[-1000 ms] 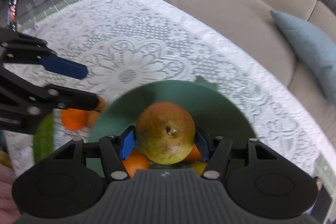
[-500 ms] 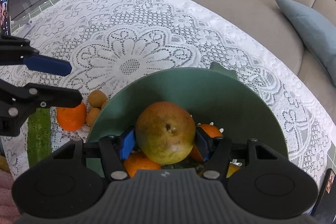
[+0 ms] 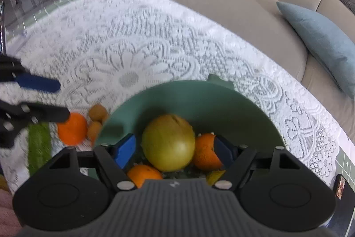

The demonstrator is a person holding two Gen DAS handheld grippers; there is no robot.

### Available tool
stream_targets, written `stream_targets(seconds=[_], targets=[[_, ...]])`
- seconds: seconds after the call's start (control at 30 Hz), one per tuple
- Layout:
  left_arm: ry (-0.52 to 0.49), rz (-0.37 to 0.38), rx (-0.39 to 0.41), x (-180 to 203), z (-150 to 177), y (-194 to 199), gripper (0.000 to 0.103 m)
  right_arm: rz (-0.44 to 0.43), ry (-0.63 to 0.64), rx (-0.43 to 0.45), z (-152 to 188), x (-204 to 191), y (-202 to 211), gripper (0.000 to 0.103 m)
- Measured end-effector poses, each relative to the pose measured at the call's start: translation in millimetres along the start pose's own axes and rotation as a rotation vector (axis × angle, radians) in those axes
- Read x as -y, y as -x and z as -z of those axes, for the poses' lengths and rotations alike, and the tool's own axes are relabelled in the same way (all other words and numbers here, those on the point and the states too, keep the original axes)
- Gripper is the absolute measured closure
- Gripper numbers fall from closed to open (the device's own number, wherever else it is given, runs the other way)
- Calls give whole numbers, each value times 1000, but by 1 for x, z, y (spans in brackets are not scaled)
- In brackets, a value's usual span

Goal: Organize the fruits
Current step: 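Open the right gripper to drop the mango into the colander, then move both grippers back from the colander toward the loose oranges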

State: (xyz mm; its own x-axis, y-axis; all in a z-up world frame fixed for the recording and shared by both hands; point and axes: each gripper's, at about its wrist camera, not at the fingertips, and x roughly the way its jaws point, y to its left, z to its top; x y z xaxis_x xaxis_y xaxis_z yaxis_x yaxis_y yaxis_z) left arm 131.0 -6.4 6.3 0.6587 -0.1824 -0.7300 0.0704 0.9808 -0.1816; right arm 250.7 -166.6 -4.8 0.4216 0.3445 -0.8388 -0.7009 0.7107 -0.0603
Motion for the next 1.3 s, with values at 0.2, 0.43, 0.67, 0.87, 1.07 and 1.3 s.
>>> stream_targets(seconds=[0.2, 0.43, 0.67, 0.87, 1.07, 1.3], targets=[[-17, -11, 27, -1, 3, 10, 46, 28, -2, 31, 1, -11, 15, 28], [-42, -40, 81, -5, 6, 27, 42, 75, -5, 146, 14, -42, 45, 24], [-69, -47, 112, -8, 12, 36, 41, 107, -7, 250, 33, -73, 67, 22], [-68, -41, 124, -14, 22, 37, 41, 121, -107, 334, 51, -89, 74, 21], [-63, -38, 125, -24, 32, 37, 41, 159, -173, 382, 67, -110, 74, 21], [-43, -2, 134, -38, 46, 36, 41, 220, -203, 440, 84, -135, 68, 27]])
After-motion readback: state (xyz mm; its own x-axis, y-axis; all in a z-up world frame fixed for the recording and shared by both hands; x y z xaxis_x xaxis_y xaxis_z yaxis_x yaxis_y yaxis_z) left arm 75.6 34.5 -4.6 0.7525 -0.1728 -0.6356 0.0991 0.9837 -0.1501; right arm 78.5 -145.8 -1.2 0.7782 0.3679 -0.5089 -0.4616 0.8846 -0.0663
